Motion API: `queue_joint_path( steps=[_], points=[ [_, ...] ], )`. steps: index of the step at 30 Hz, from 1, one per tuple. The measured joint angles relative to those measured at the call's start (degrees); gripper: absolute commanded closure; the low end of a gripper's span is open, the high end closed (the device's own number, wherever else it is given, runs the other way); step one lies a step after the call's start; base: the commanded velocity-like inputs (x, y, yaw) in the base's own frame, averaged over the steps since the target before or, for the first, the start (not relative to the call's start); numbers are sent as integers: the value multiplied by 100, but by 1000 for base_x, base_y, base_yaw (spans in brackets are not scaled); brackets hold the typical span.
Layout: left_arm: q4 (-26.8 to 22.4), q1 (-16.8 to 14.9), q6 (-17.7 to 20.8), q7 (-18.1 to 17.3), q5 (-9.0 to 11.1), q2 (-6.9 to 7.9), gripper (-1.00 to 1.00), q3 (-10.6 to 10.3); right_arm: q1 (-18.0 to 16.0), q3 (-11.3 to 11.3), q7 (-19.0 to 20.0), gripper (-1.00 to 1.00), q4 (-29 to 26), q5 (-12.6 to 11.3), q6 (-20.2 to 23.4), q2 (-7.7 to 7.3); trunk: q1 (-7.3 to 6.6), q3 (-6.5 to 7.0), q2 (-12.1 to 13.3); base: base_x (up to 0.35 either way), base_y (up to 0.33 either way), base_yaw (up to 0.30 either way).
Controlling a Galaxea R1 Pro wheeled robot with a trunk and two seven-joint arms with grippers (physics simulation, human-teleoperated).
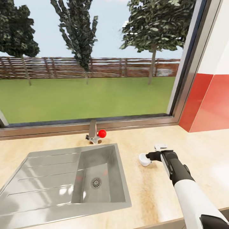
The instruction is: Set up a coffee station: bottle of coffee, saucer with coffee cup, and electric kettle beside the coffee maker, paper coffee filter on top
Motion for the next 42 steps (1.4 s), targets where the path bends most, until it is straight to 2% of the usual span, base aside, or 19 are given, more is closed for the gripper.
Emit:
queue_joint_path(
  steps=[14,25,42],
  points=[
    [0,0,-2,-9,0,1,-100,0,0,0,6,-100,27,0,-3,0,0,0,0,1,0,0],
    [0,-2,-2,-18,-3,1,-100,-5,0,3,9,-100,398,-8,-3,0,0,0,0,0,0,0],
    [0,-8,-1,-18,-8,1,-100,-5,0,3,9,-100,426,-9,-3,0,0,0,0,0,0,0]
  ],
)
